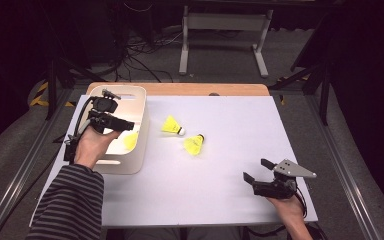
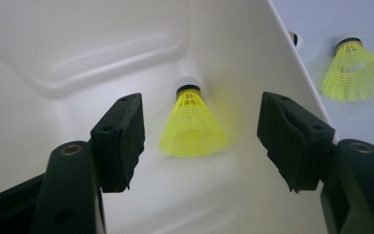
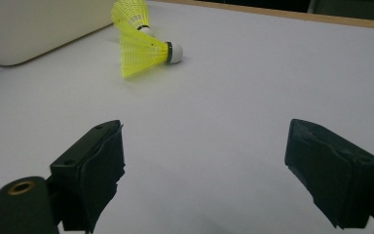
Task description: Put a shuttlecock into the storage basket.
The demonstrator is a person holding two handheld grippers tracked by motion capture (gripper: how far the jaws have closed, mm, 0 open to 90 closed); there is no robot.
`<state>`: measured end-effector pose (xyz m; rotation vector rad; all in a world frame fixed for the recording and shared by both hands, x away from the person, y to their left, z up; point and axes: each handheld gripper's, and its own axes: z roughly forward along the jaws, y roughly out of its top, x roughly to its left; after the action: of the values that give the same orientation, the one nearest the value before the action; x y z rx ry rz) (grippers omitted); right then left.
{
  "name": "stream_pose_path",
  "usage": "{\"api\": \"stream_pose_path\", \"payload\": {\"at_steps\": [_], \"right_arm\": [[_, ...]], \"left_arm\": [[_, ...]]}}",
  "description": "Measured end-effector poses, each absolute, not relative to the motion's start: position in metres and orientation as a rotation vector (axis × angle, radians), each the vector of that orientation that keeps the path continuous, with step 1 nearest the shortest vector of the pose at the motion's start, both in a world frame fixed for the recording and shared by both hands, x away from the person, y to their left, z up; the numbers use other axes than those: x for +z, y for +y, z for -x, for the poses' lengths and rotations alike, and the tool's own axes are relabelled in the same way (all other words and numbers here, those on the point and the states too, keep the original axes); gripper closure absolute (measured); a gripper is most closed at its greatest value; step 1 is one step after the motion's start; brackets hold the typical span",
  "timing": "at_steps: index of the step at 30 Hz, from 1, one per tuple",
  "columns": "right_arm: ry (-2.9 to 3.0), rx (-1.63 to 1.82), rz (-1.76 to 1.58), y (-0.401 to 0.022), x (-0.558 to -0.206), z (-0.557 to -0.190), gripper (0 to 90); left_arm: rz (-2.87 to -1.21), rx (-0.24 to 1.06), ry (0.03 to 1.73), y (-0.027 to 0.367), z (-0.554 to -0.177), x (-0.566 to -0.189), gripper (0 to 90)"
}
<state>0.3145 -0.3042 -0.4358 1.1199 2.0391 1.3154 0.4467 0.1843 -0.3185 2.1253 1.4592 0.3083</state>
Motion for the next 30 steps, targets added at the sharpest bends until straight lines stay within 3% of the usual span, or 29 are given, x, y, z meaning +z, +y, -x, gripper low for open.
{"api": "stream_pose_path", "payload": {"at_steps": [30], "right_arm": [[2.041, 1.313, -1.118, -0.304, -0.436, -0.315, 14.7]], "left_arm": [[-2.081, 0.343, 1.375, 0.175, -0.434, -0.31, 35.1]]}}
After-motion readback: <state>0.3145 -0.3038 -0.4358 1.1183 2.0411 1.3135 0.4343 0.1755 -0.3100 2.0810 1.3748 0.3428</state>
